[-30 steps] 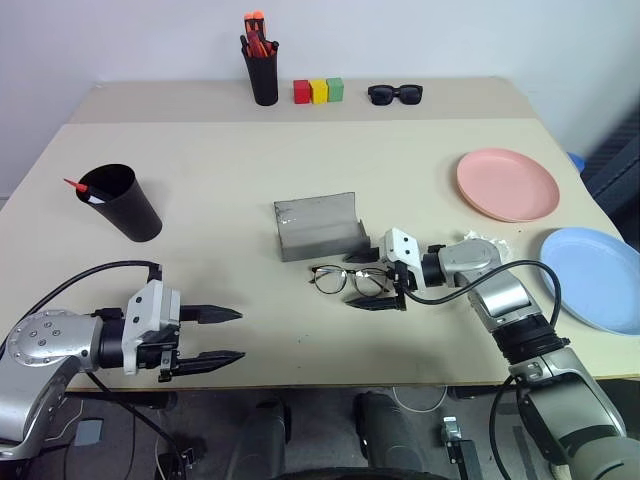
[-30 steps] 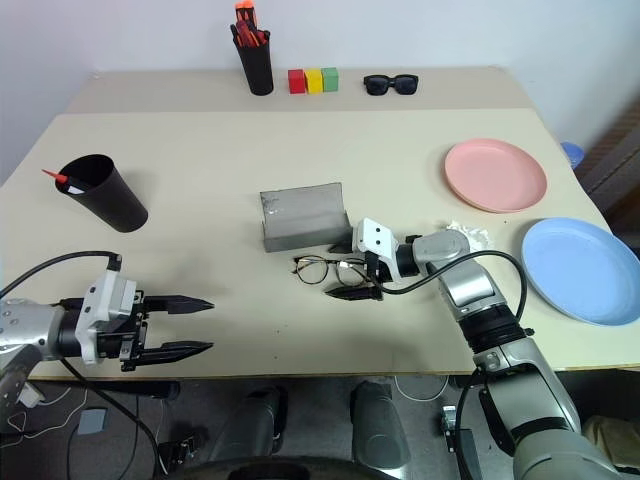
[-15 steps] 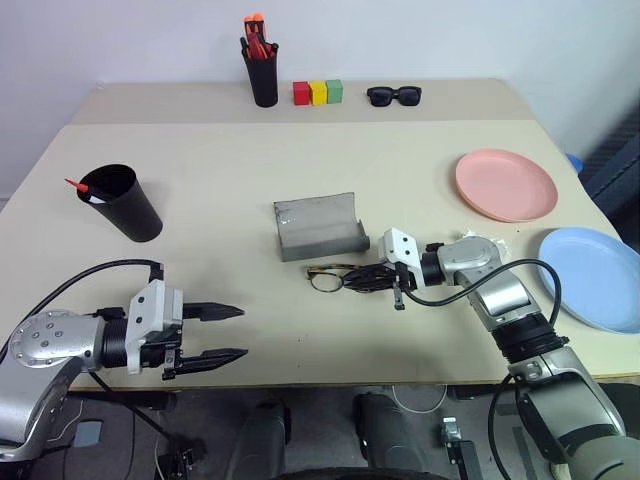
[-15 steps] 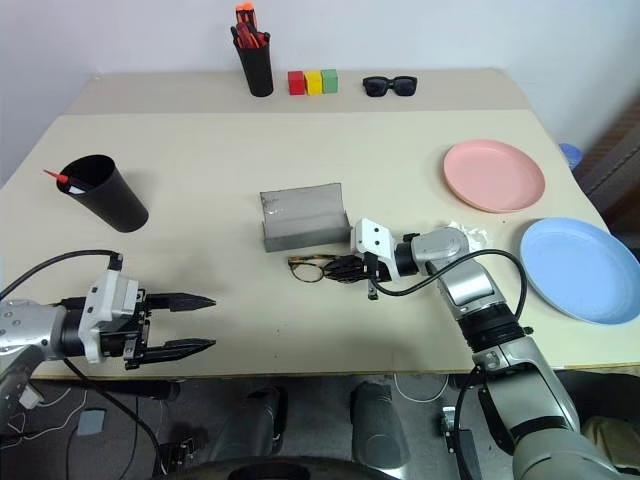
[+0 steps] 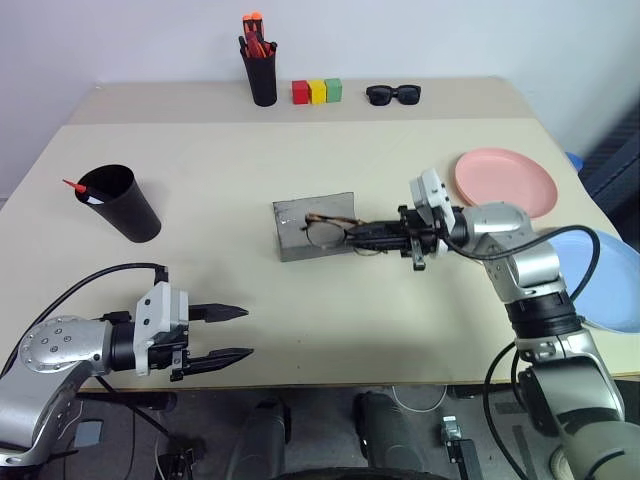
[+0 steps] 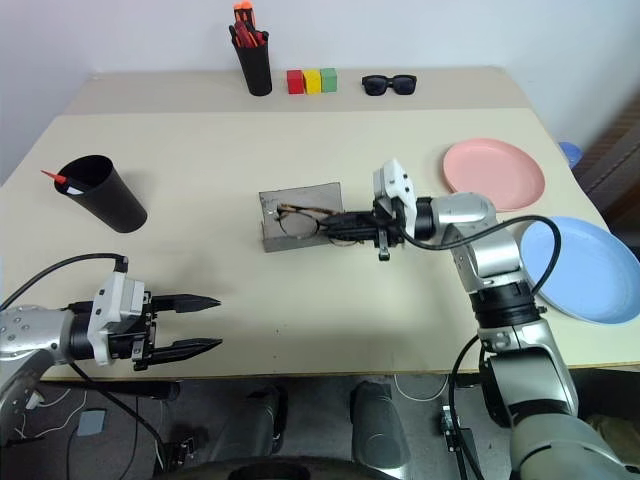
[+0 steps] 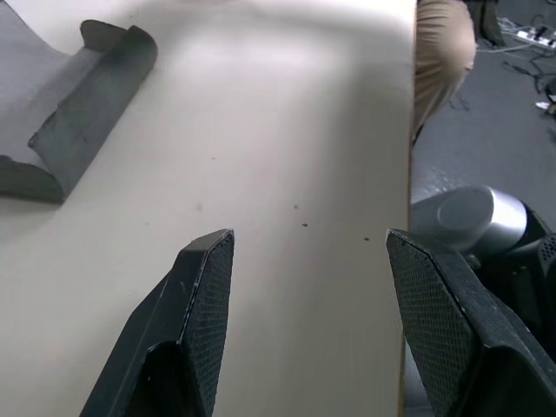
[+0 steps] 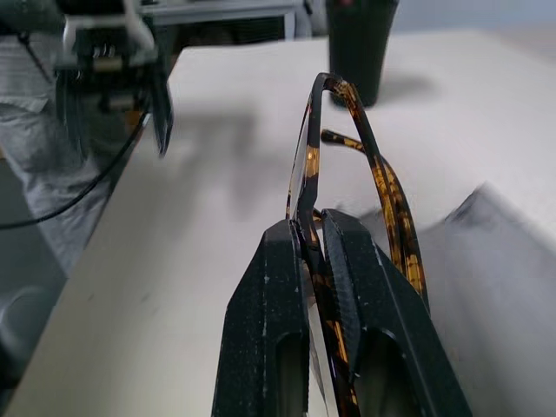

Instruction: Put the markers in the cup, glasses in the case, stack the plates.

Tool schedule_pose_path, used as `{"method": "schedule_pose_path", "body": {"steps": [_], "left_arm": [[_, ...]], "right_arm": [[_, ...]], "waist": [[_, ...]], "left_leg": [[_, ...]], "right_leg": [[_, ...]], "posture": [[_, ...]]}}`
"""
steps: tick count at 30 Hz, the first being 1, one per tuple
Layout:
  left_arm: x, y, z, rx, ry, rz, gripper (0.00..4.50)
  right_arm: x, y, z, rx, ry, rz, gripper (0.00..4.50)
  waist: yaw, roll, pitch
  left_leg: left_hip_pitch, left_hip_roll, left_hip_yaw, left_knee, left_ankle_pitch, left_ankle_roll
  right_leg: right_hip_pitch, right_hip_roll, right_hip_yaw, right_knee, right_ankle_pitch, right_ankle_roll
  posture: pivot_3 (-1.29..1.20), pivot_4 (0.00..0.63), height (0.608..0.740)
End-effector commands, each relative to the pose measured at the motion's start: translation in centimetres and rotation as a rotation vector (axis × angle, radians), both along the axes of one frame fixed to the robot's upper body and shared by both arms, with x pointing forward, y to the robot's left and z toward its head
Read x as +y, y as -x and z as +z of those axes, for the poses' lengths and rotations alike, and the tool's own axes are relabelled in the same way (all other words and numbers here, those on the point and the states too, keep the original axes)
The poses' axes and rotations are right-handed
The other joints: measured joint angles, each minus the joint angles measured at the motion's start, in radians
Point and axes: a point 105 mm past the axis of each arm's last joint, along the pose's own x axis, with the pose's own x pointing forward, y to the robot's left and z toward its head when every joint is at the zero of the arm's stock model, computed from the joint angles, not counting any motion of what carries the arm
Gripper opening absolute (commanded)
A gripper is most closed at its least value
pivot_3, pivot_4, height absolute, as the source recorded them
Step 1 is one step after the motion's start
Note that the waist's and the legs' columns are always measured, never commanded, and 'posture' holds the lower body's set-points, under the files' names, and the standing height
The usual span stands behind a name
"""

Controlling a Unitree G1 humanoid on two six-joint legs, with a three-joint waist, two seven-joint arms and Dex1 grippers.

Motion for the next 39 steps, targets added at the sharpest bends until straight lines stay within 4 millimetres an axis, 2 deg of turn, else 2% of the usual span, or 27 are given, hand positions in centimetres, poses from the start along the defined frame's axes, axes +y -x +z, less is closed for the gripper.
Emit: {"method": "schedule_pose_path", "body": {"steps": [1, 10, 21, 31, 39], "left_arm": [[-0.5, 0.2, 1.0, -0.047, 0.014, -0.006, 2.85], [-0.5, 1.3, 1.2, -0.047, 0.018, 0.047, 2.85], [-0.4, 2.6, 1.3, -0.041, 0.015, 0.106, 2.85], [-0.4, 3.5, 1.3, -0.034, 0.019, 0.139, 2.85], [-0.5, 3.8, 1.2, -0.030, 0.022, 0.147, 2.85]], "right_arm": [[0.5, -1.3, 0.5, -0.076, -0.018, -0.015, 0.03], [2.9, -4.0, -0.9, -0.148, 0.009, 0.001, 0.03], [5.2, -5.0, -1.7, -0.161, 0.021, 0.032, 0.03], [5.8, -5.3, -3.0, -0.151, 0.045, 0.006, 0.03], [5.3, -5.0, -4.3, -0.107, 0.110, 0.033, 0.03]], "waist": [[0.000, 0.000, 0.000], [-0.007, 0.001, 0.001], [-0.025, 0.002, 0.001], [-0.026, 0.002, 0.001], [-0.026, 0.003, 0.002]], "left_leg": [[0.000, 0.000, 0.000, 0.000, 0.000, 0.000], [-0.001, 0.000, 0.001, -0.001, 0.000, 0.000], [-0.001, 0.000, 0.001, -0.003, 0.000, 0.000], [0.000, 0.000, 0.001, -0.005, 0.000, 0.000], [0.000, 0.000, 0.001, -0.005, 0.000, 0.000]], "right_leg": [[0.000, 0.000, 0.000, 0.000, 0.000, 0.000], [-0.001, 0.000, 0.000, -0.001, 0.000, 0.000], [-0.002, 0.000, 0.000, -0.001, 0.000, 0.000], [-0.003, 0.000, 0.000, -0.001, 0.000, 0.000], [-0.003, 0.000, 0.000, -0.001, 0.000, 0.000]], "posture": [[0.00, 0.150, 0.740], [0.00, 0.150, 0.740], [0.00, 0.150, 0.740], [0.00, 0.150, 0.740], [0.00, 0.150, 0.740]]}}
